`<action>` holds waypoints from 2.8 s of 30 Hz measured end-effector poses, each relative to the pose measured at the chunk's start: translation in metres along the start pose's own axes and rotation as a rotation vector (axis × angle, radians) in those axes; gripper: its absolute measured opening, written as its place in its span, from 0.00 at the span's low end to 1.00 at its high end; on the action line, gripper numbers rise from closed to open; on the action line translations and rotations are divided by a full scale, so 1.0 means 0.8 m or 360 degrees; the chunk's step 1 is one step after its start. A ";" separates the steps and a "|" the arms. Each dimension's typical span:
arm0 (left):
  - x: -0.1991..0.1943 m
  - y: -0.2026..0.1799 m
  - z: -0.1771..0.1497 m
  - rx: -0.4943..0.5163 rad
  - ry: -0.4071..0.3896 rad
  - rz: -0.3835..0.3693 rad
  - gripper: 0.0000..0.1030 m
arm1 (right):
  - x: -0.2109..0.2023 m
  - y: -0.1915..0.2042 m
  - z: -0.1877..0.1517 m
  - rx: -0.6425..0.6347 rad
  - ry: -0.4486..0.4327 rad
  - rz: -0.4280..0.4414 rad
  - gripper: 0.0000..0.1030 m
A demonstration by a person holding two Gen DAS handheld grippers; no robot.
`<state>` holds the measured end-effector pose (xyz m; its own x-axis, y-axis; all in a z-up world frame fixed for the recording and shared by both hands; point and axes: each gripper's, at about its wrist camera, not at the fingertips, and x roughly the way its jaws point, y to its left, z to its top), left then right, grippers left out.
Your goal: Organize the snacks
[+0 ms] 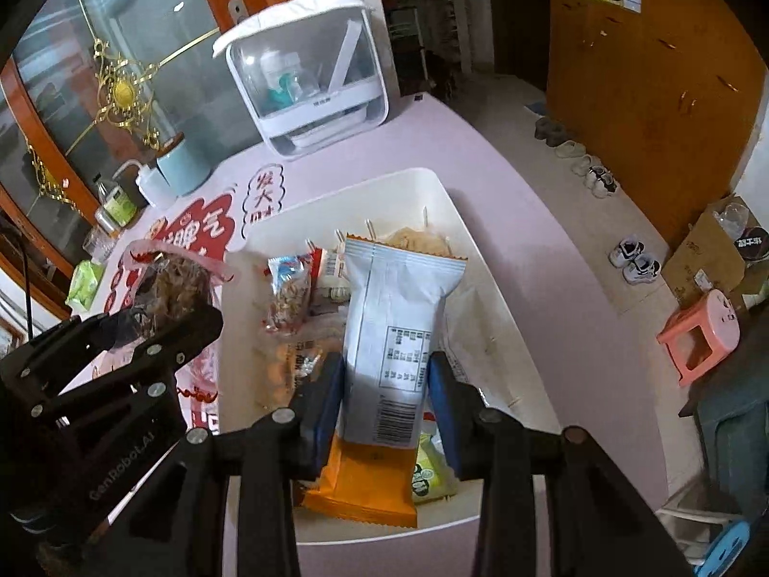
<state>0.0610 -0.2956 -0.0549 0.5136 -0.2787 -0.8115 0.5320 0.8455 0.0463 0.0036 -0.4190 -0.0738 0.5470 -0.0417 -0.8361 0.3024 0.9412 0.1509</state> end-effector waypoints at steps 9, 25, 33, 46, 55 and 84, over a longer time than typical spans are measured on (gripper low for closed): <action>0.034 -0.009 0.000 -0.0070 0.0064 0.0026 0.42 | 0.031 -0.006 0.002 -0.0045 0.0085 -0.0034 0.38; 0.035 0.017 -0.017 -0.0256 0.0080 0.0184 0.86 | 0.036 -0.006 -0.008 -0.0040 0.0111 0.0053 0.47; 0.013 0.023 -0.029 -0.0280 0.0058 0.0205 0.86 | 0.021 0.013 -0.015 -0.0087 0.0058 0.0106 0.47; -0.051 0.071 -0.077 -0.0349 0.0022 0.0317 0.87 | -0.016 0.074 -0.042 -0.0203 0.0018 0.0201 0.48; -0.104 0.114 -0.113 -0.0427 0.0003 0.0407 0.89 | -0.049 0.118 -0.059 -0.0264 -0.0011 0.0251 0.48; -0.184 0.169 -0.161 -0.0626 0.0002 0.0450 0.89 | -0.121 0.194 -0.086 -0.0359 -0.0146 0.0222 0.60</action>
<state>-0.0294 -0.0813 -0.0046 0.6004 -0.0128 -0.7996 0.0764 0.9962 0.0415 -0.0560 -0.2458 -0.0052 0.6429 0.0733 -0.7624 0.0432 0.9904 0.1316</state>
